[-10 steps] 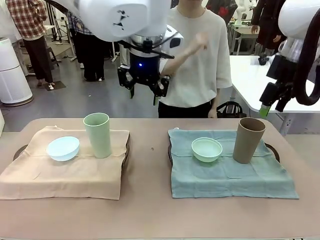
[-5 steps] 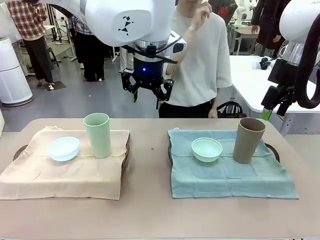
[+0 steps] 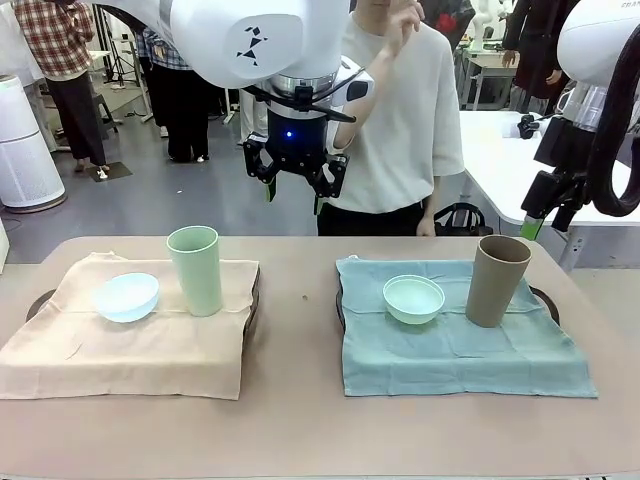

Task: Set up a tray with a mat and arrange the tableware.
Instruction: Place the Picnic Bowl and Reusable plastic cup back onto the Handle tray in front of the human's position.

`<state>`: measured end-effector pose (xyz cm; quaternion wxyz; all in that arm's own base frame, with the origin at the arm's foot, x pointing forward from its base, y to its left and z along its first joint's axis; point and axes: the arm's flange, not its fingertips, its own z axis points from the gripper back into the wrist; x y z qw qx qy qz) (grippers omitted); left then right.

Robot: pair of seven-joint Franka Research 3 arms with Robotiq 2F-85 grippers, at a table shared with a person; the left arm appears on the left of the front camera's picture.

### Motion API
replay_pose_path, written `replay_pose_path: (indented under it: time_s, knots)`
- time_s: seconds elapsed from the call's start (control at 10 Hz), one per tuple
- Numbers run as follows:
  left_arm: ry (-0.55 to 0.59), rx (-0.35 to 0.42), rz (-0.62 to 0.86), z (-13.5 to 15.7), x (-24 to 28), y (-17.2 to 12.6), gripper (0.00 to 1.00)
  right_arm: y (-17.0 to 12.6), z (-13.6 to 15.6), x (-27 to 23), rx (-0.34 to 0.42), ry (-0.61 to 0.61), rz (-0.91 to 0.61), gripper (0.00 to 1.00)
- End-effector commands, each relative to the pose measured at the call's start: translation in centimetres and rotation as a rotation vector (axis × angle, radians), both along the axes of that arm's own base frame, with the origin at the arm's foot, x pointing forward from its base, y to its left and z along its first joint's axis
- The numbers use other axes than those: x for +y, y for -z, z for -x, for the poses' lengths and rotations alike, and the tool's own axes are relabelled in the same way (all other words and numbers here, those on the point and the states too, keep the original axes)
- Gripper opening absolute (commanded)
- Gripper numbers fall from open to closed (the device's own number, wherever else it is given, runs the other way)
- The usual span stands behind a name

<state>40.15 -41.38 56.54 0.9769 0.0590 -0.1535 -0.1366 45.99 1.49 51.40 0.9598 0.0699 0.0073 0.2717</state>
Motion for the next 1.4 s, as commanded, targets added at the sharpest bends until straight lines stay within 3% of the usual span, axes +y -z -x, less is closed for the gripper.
replay_pose_path:
  time_s: [0.0, 0.1, 0.2, 0.3, 0.4, 0.5, 0.6, 0.8, 0.9, 1.0, 1.2, 1.3]
  knots:
    - [0.001, -0.003, -0.001, 0.0, 0.1, 0.0, 0.78, 0.0, 0.1, 0.0, 0.005, -0.011, -0.033, 1.00]
    - [0.001, -0.003, -0.001, 0.0, 0.1, 0.0, 0.78, 0.0, 0.0, 0.0, 0.000, 0.000, 0.000, 1.00]
    - [0.000, 0.000, 0.000, 0.0, 0.0, 0.0, 0.78, 0.5, 0.1, -0.4, -0.008, 0.087, 0.049, 1.00]
    - [-0.034, 0.091, 0.053, -0.9, 2.2, 0.6, 0.78, 1.3, 0.4, -1.5, 0.014, 0.110, 0.057, 1.00]
    - [-0.068, 0.246, 0.116, -0.6, 5.8, 1.5, 0.78, 2.2, 1.1, -2.5, 0.035, 0.127, 0.073, 1.00]
    - [-0.101, 0.326, 0.138, 0.7, 9.4, 1.8, 0.78, 2.1, 2.0, -3.2, 0.027, 0.132, 0.078, 1.00]
    - [-0.168, 0.296, 0.139, 1.8, 13.1, 1.4, 0.78, 1.5, 2.8, -4.0, 0.003, 0.133, 0.072, 1.00]
    - [-0.269, 0.244, 0.214, 1.1, 21.0, 0.4, 0.78, 0.8, 3.1, -6.6, 0.002, 0.160, 0.035, 1.00]
    - [-0.298, 0.238, 0.282, 0.4, 24.3, -0.1, 0.98, 0.5, 3.0, -7.4, 0.017, 0.164, -0.032, 1.00]
    - [-0.323, 0.234, 0.349, -0.3, 26.8, 0.3, 0.98, 0.0, 2.6, -9.3, 0.051, 0.174, -0.123, 1.00]
    - [-0.310, 0.210, 0.501, -0.4, 32.3, 0.3, 1.00, -0.9, 1.8, -14.1, 0.129, 0.229, -0.357, 1.00]
    - [-0.245, 0.120, 0.596, 0.1, 35.0, 0.5, 1.00, -1.1, 1.8, -16.6, 0.155, 0.271, -0.454, 1.00]
